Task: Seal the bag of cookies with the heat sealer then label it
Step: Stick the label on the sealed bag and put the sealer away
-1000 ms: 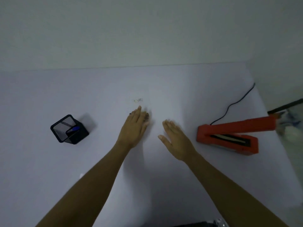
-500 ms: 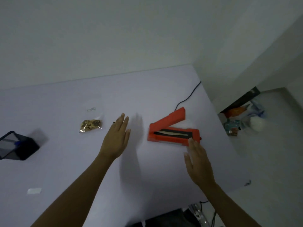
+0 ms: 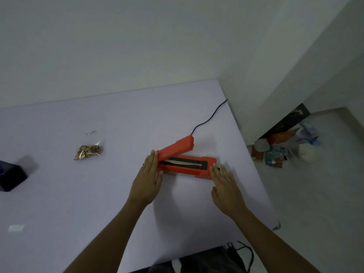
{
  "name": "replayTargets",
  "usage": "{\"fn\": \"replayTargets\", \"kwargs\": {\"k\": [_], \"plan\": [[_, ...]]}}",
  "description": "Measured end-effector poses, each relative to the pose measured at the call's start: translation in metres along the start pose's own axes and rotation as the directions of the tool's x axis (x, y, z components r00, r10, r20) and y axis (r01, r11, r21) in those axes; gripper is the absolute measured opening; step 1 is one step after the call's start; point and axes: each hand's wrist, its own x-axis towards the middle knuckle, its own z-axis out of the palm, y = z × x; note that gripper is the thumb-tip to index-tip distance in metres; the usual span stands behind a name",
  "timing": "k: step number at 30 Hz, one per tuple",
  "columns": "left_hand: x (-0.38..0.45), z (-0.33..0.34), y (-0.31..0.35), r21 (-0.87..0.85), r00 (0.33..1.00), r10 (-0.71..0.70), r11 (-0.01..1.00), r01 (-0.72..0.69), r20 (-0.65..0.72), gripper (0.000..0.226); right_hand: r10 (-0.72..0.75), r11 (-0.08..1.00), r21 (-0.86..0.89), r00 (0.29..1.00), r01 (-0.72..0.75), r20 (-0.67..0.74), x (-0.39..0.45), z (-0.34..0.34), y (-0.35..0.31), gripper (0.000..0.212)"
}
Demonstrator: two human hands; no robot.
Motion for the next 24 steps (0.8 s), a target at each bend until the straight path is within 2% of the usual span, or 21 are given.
{"fn": "replayTargets", "kwargs": {"k": [4, 7, 14, 24], "plan": [[-0.001, 0.012, 0.009, 0.032, 1.0, -0.014, 0.999, 0.015, -0.014, 0.073, -0.047, 0.999, -0.016, 0.998, 0.048, 0.031, 0.003, -0.002, 0.011, 0.073], [-0.003, 0.023, 0.015, 0.073, 0.998, -0.046, 0.996, 0.048, -0.03, 0.074, -0.028, 0.999, -0.023, 0.999, 0.028, 0.021, 0.002, -0.003, 0.016, 0.077], [-0.003, 0.033, 0.022, 0.067, 0.992, -0.113, 0.991, 0.116, -0.052, 0.077, -0.064, 0.997, -0.045, 0.996, 0.067, 0.058, 0.008, -0.007, 0.022, 0.082], [0.035, 0.016, 0.003, 0.1, 0.962, -0.24, 0.962, 0.253, -0.126, 0.076, -0.189, 0.975, -0.102, 0.977, 0.198, 0.099, 0.1, -0.033, 0.008, 0.08]]}}
